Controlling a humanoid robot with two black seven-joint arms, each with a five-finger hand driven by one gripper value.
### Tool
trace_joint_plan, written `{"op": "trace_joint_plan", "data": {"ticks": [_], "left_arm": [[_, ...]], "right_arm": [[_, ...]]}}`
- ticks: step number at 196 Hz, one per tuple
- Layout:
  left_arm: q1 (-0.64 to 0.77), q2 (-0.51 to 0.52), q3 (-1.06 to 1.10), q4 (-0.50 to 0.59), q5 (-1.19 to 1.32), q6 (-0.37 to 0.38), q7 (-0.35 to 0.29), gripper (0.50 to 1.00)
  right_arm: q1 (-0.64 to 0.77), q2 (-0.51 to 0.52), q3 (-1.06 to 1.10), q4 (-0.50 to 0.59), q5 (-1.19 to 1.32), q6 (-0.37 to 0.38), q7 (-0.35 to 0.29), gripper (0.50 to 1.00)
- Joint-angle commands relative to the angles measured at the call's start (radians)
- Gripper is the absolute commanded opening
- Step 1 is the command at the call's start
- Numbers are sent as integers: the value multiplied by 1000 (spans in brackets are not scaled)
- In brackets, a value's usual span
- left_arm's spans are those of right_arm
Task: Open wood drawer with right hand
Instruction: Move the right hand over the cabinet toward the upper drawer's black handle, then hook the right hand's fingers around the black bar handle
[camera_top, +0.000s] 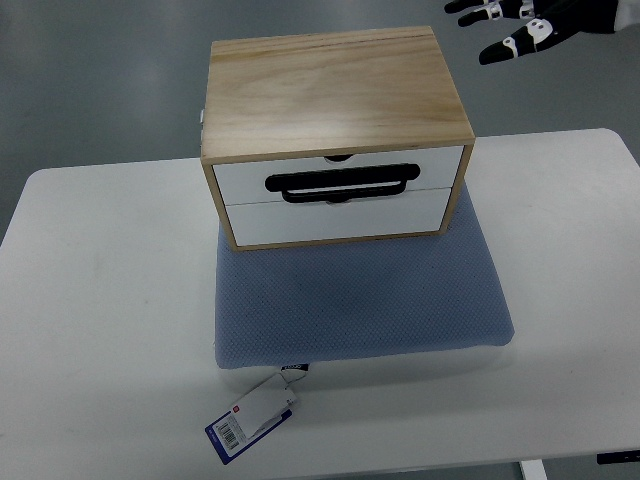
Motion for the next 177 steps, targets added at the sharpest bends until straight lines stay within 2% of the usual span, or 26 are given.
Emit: {"op": "trace_joint_plan", "data": {"ticks": [1,11,12,18,33,34,66,79,80,84,100,101,120,177], "left_arm": [[-1,0,0,0,0,0,0,1000],[-1,0,0,0,0,0,0,1000],[-1,0,0,0,0,0,0,1000],[-1,0,0,0,0,0,0,1000],[-1,0,0,0,0,0,0,1000],[-1,0,0,0,0,0,0,1000],[1,0,0,0,0,0,0,1000],[1,0,0,0,0,0,0,1000],[1,0,0,0,0,0,0,1000],[1,0,0,0,0,0,0,1000],[1,0,0,0,0,0,0,1000],[1,0,0,0,0,0,0,1000],[-1,0,0,0,0,0,0,1000],[-1,0,0,0,0,0,0,1000]], "right_arm": [[145,53,-179,34,1,-1,14,928],[145,53,-179,34,1,-1,14,928],[192,80,-243,40,1,-1,14,928],[213,99,-279,40,1,-3,14,928],[223,110,-299,40,1,-3,14,928],[252,140,-348,40,-1,-3,12,928],[331,215,-497,54,-1,-18,12,928],[335,222,-505,54,-1,-19,14,928],[352,252,-544,54,1,-36,14,928],[355,264,-555,54,1,-47,14,928],[360,280,-567,54,1,-62,14,926],[361,307,-583,54,4,-84,15,926],[372,356,-617,54,8,-114,15,926],[381,453,-637,54,10,-145,8,926]]}}
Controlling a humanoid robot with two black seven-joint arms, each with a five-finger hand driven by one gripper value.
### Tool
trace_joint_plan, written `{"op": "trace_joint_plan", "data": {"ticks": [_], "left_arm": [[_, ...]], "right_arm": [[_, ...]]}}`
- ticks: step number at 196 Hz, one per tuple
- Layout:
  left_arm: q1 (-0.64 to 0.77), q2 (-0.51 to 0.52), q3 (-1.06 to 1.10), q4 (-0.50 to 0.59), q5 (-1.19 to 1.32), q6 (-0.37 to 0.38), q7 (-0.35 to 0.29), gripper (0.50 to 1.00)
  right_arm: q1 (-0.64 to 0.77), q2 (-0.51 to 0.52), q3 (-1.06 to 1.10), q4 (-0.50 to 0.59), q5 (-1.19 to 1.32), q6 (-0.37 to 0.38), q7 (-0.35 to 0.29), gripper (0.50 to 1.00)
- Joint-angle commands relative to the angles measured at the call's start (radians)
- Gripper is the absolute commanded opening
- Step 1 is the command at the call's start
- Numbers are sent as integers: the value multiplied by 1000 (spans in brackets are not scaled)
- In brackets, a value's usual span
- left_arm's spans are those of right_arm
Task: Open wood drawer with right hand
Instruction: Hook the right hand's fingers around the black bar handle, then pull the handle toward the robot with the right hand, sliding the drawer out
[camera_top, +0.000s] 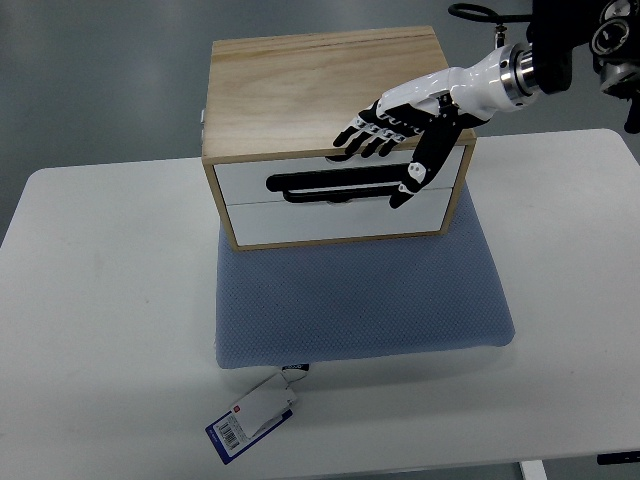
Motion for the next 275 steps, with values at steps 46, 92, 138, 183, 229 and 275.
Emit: {"op": "trace_joint_plan", "data": {"ticks": [46,92,138,183,229,275], "left_arm": [[-1,0,0,0,0,0,0,1000],[-1,0,0,0,0,0,0,1000],[-1,0,0,0,0,0,0,1000],[0,0,0,0,0,0,0,1000],[-1,0,0,0,0,0,0,1000],[-1,0,0,0,0,1,0,1000]], "right_arm": [[-1,100,-27,-2,0,-45,-16,926],[-21,166,-47,-9,1,-122,-37,926],[-32,181,-49,-15,40,-158,-45,926],[-44,185,-61,-15,43,-169,-72,926],[-50,182,-78,-14,41,-157,-72,926],[-37,167,-78,-12,41,-87,-71,926]]}}
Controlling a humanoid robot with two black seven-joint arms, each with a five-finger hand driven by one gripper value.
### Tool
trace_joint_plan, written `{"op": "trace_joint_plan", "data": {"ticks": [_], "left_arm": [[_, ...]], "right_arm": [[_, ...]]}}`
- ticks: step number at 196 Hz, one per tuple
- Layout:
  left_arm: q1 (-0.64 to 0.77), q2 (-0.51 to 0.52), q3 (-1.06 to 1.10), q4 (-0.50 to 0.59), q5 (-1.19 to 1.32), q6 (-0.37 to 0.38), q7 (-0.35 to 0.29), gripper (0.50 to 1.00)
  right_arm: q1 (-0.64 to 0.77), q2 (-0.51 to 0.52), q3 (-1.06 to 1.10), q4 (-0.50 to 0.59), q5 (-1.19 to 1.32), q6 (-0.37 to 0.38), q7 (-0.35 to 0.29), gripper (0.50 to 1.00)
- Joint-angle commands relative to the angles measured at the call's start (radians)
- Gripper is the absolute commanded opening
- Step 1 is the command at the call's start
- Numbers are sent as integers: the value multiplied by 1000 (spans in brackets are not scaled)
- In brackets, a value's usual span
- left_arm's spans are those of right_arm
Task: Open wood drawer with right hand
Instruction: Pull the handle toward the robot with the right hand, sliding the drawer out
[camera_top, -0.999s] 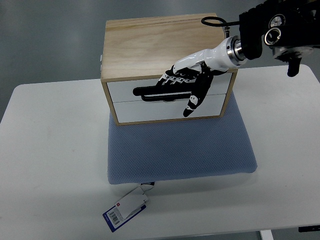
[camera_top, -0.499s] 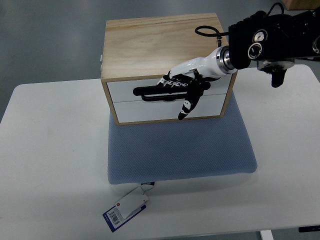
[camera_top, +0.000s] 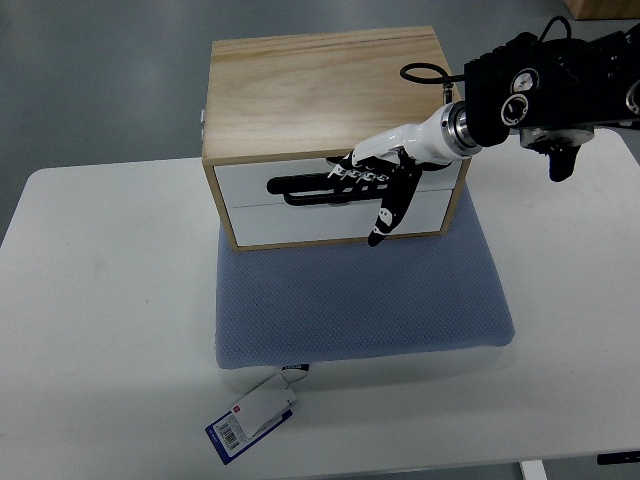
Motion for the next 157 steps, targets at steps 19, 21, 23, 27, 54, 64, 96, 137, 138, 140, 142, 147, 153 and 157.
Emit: {"op": "trace_joint_plan", "data": {"ticks": [19,21,23,27,54,64,96,137,138,140,142,147,153,157], "left_arm": [[-1,0,0,0,0,1,0,1000],[-1,0,0,0,0,-1,0,1000],[-1,0,0,0,0,1,0,1000],[-1,0,0,0,0,1,0,1000],[-1,0,0,0,0,1,0,1000],[-1,0,0,0,0,1,0,1000],[-1,0,0,0,0,1,0,1000],[-1,0,0,0,0,1,0,1000],[-1,0,0,0,0,1,0,1000],[-1,0,0,0,0,1,0,1000],[-1,0,0,0,0,1,0,1000],[-1,0,0,0,0,1,0,1000],[-1,0,0,0,0,1,0,1000],[-1,0,0,0,0,1,0,1000]], "right_arm": [[11,-6,0,2,0,59,2,928],[14,-8,0,3,-2,74,5,928],[14,-9,0,5,-2,77,5,928],[14,-9,0,5,-2,82,5,928],[22,-20,0,9,-2,145,11,928],[29,-25,0,11,-2,172,12,928],[31,-28,0,12,-2,208,14,928],[55,-45,3,26,-2,297,31,928],[55,-45,3,26,-2,297,31,928],[55,-45,3,26,-2,297,31,928],[55,-45,3,26,-2,297,31,928],[58,-49,3,32,-2,307,31,928],[60,-54,5,34,-2,315,31,928],[60,-57,6,34,-2,317,31,928]]}}
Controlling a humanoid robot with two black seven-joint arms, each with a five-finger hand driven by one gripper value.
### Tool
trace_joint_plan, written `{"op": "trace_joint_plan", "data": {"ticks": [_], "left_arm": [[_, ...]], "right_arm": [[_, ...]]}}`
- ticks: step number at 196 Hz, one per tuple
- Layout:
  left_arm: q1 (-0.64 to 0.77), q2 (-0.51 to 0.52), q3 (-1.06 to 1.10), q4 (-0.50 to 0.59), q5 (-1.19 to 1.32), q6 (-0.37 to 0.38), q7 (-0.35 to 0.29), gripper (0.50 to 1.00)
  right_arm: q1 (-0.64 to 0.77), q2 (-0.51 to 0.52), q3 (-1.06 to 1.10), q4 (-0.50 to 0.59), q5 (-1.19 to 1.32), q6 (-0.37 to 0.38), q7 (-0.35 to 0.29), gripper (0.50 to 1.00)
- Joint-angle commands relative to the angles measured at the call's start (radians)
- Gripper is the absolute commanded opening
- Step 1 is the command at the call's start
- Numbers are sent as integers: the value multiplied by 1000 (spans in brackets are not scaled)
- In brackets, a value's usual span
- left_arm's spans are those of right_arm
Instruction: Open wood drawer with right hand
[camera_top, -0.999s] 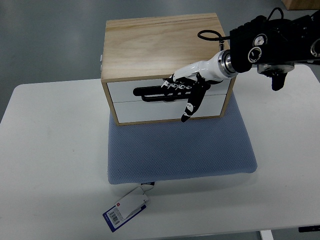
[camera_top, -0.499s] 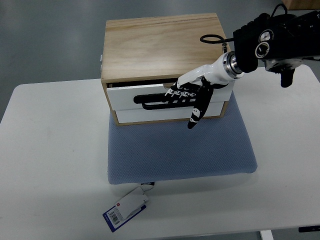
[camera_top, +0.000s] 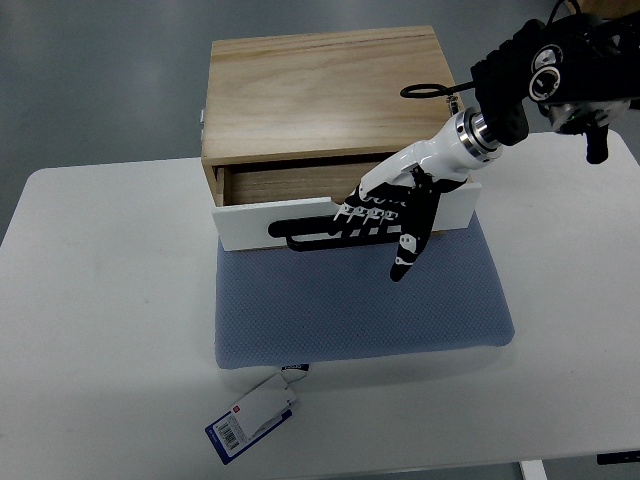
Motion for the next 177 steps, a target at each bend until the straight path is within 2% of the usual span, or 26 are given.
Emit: {"op": "trace_joint_plan", "data": {"ticks": [1,86,99,164,177], "left_arm": [[0,0,0,0,0,0,0,1000],[0,0,0,0,0,0,0,1000],[0,0,0,0,0,0,0,1000],[0,0,0,0,0,0,0,1000],[0,0,0,0,0,0,0,1000]], "right_arm": [[7,-12,3,8,0,23,1,928],[41,-33,16,6,0,4,-1,928],[53,-41,16,6,0,-17,-1,928],[116,-94,51,6,8,24,1,928],[133,-140,77,6,34,38,-1,928]]}}
